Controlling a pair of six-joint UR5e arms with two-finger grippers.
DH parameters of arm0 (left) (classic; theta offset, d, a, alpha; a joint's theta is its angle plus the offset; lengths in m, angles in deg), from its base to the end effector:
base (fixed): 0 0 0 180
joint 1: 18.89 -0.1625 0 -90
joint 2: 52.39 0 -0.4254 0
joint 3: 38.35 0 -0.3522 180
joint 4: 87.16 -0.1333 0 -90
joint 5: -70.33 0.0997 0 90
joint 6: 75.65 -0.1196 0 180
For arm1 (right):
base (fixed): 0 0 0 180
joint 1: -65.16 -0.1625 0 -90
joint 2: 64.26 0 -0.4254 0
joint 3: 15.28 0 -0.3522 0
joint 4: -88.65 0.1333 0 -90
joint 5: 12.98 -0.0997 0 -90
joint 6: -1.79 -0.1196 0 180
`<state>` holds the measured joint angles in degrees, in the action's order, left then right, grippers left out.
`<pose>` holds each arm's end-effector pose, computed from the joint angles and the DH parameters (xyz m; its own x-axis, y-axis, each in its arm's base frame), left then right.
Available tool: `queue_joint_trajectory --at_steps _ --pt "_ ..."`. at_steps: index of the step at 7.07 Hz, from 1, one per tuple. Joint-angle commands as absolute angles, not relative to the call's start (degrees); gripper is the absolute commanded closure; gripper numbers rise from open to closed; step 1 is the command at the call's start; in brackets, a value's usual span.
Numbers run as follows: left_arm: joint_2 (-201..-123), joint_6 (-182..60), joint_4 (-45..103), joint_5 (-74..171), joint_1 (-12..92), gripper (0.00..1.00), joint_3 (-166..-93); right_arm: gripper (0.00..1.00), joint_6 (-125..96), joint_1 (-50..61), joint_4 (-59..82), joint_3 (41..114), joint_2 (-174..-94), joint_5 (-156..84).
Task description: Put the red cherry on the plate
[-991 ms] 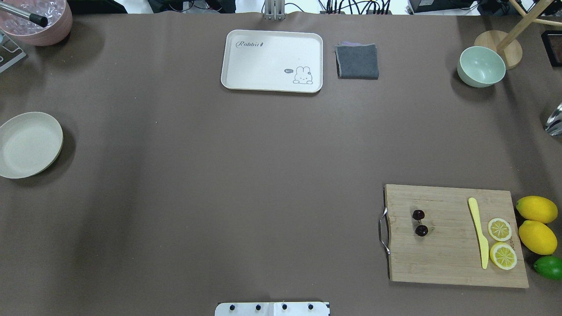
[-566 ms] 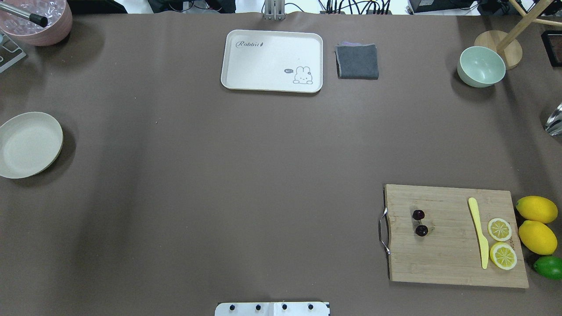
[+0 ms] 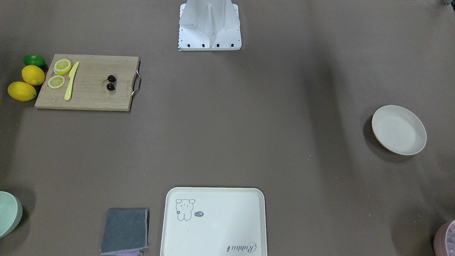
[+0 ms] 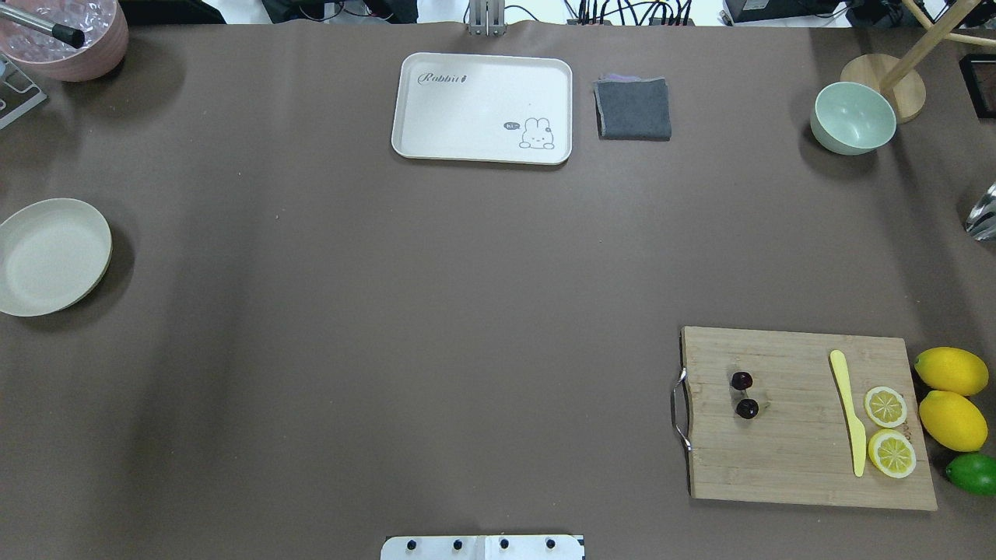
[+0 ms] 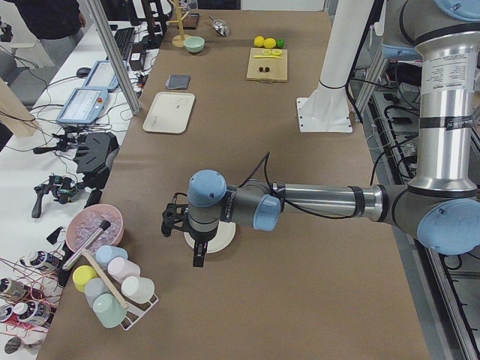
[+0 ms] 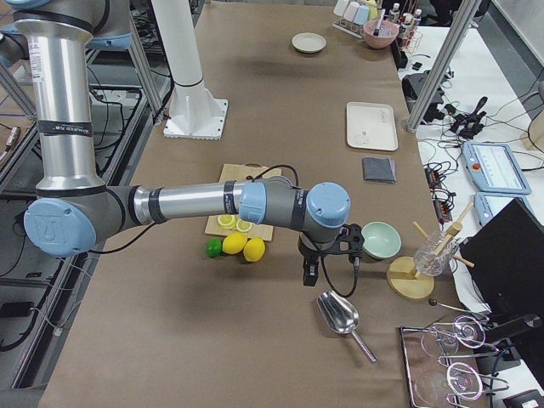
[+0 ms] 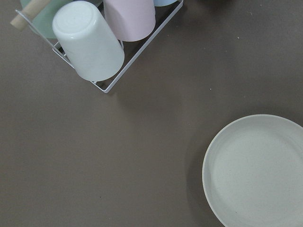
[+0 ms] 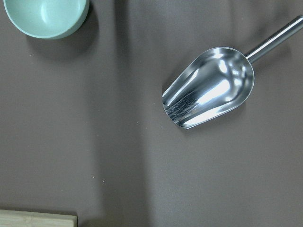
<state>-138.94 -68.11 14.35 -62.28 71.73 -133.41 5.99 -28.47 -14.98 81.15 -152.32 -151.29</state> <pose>-0.0571 -0.4429 0.6403 0.7298 0.0167 -0.6834 0.1072 0.9845 0.1385 0.0727 -0.4511 0.6247 0.6623 0.0374 0.7483 -0.0146 0.9992 -0.0370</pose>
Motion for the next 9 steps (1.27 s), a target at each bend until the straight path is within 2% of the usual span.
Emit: queue_joint_trajectory --at_steps 1,9 --pt "-138.9 -67.9 14.4 -62.4 71.7 0.02 -133.4 0.00 6.0 -28.5 -15.0 81.3 -152.3 -151.2" --pt "-139.8 -68.1 17.8 -62.1 70.2 0.02 -132.6 0.00 6.0 -28.4 -14.9 81.5 -151.5 -151.2"
